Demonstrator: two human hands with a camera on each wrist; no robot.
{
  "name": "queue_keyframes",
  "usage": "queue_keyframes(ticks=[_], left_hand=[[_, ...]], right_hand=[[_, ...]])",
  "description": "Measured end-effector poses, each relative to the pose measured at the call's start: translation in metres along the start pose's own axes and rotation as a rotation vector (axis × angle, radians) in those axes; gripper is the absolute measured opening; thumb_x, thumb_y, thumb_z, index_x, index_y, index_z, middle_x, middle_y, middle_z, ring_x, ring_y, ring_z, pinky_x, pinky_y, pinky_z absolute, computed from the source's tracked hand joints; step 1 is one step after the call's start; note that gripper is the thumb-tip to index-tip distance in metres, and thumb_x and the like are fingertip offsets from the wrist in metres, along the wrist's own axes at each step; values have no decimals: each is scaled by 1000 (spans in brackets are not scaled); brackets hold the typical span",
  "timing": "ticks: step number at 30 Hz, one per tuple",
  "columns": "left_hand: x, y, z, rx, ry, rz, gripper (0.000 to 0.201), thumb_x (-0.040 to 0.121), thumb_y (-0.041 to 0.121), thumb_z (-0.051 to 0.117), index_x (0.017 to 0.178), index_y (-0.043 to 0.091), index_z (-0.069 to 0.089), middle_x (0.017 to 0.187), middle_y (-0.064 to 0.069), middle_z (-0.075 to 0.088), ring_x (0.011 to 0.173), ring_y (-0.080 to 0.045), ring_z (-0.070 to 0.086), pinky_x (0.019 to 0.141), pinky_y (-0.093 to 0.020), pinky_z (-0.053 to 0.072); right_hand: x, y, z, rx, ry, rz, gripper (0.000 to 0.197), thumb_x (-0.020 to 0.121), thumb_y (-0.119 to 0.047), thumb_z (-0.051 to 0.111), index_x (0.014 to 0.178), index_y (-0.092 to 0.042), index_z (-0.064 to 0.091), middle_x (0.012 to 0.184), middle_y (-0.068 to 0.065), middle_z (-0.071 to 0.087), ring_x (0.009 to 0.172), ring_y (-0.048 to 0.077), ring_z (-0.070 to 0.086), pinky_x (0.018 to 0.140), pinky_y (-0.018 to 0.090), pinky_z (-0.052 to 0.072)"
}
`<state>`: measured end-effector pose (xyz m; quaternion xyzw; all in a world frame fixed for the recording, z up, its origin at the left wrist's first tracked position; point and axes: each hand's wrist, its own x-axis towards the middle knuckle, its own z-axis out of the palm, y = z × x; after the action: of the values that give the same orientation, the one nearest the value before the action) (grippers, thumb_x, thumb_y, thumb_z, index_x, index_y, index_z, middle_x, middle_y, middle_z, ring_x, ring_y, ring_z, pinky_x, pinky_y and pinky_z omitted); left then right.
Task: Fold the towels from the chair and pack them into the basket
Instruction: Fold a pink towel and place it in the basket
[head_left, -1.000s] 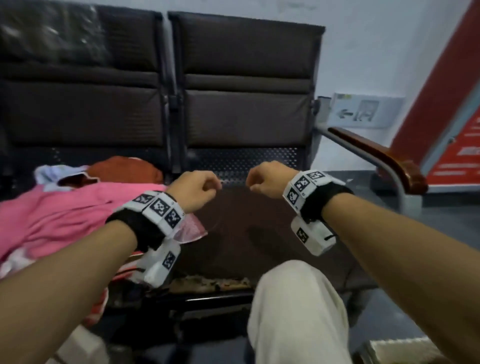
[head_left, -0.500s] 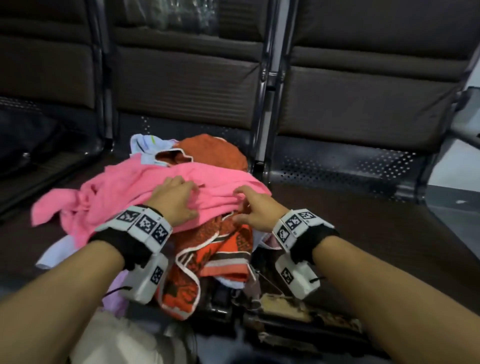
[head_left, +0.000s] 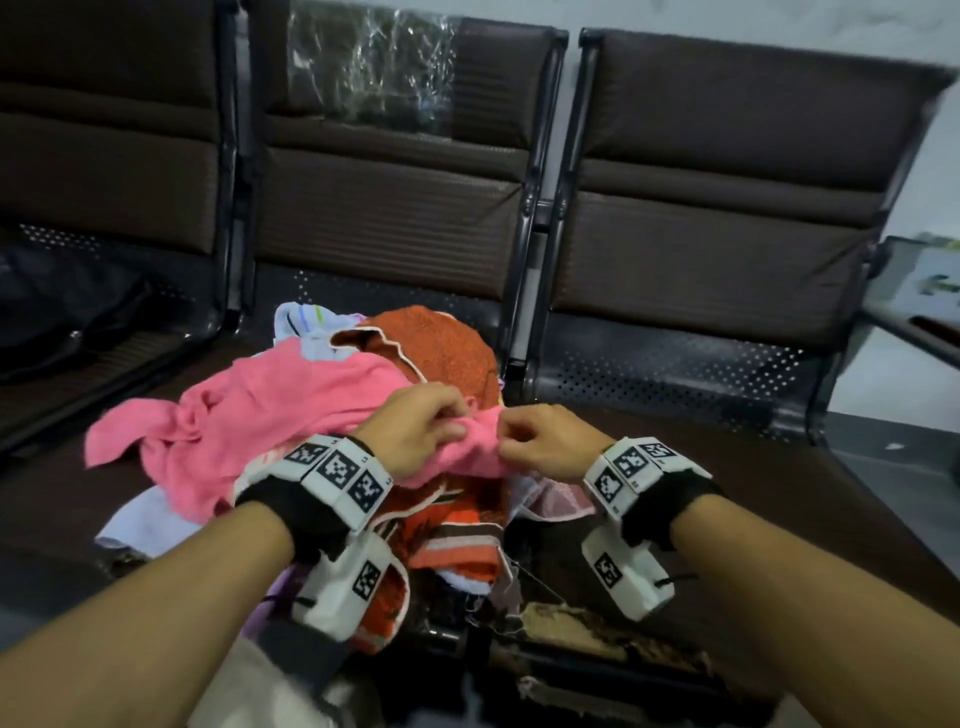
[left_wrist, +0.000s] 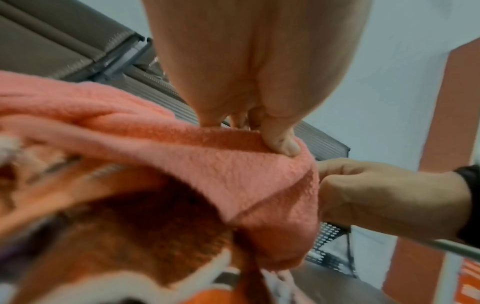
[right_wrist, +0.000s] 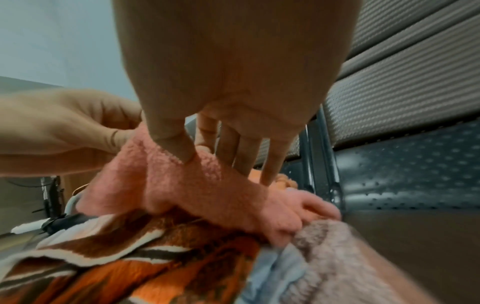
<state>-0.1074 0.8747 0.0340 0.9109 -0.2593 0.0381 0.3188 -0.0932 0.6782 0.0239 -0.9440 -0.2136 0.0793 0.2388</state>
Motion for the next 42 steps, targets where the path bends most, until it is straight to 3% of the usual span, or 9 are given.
queue_keyframes(ticks=[5,10,17,22,25,30,36,39,42], left_hand=[[-7,48,37,-214,-7,67,9,81,11,70,90,8,69,86,2,66,80,-8,57,74,-15,42],[3,59,60,3,-243,141,18,89,17,60,105,12,69,105,0,68,96,-12,61,85,-18,42],[37,36,54,320,-131,-107,25,85,16,61,109,20,64,98,4,45,103,-17,50,96,-31,42],[45,29,54,496,-509,-207,27,76,36,71,99,21,73,100,1,70,91,-16,62,85,-32,53],[46,26,54,521,-638,-199,24,72,35,77,89,20,72,84,4,67,77,-12,57,72,-24,48],[47,30,55,409,-403,-67,14,88,24,61,77,28,53,75,7,55,76,-14,53,70,-24,38],[53,57,57,130,43,100,13,91,25,58,87,13,62,73,-1,63,69,-14,56,67,-29,39],[60,66,66,173,10,157,10,89,29,60,92,20,64,73,9,60,67,-6,53,64,-20,34],[63,66,79,289,-57,101,5,89,29,56,88,24,57,76,2,62,75,-21,60,67,-30,43]], right_hand=[[-61,31,-37,-77,96,81,19,71,-26,66,61,-24,51,56,-9,54,53,1,46,52,17,38],[-89,63,-30,-88,93,165,18,73,-23,68,62,-26,54,57,-11,55,53,-1,47,53,14,34],[-73,87,-11,-112,-167,69,15,78,-37,71,89,-27,70,77,-17,61,71,-4,55,67,11,39],[-50,86,-2,-122,-95,13,39,80,-33,71,116,-20,60,96,-5,59,81,9,54,74,20,40],[-44,84,6,-196,-184,-55,25,82,-30,68,104,-19,65,92,-6,57,79,8,53,74,23,43],[-49,88,0,-172,-148,-45,16,92,-34,56,80,-24,55,77,-6,58,69,10,54,64,25,38],[-76,102,-34,405,214,54,26,96,-15,52,71,-20,49,63,-6,47,54,2,44,52,20,36],[-93,112,-50,527,384,87,27,96,-11,51,70,-18,51,64,-7,47,48,-7,43,52,9,34],[-107,124,-65,512,584,157,23,98,-15,49,77,-13,58,71,-3,55,61,-4,48,60,9,39]])
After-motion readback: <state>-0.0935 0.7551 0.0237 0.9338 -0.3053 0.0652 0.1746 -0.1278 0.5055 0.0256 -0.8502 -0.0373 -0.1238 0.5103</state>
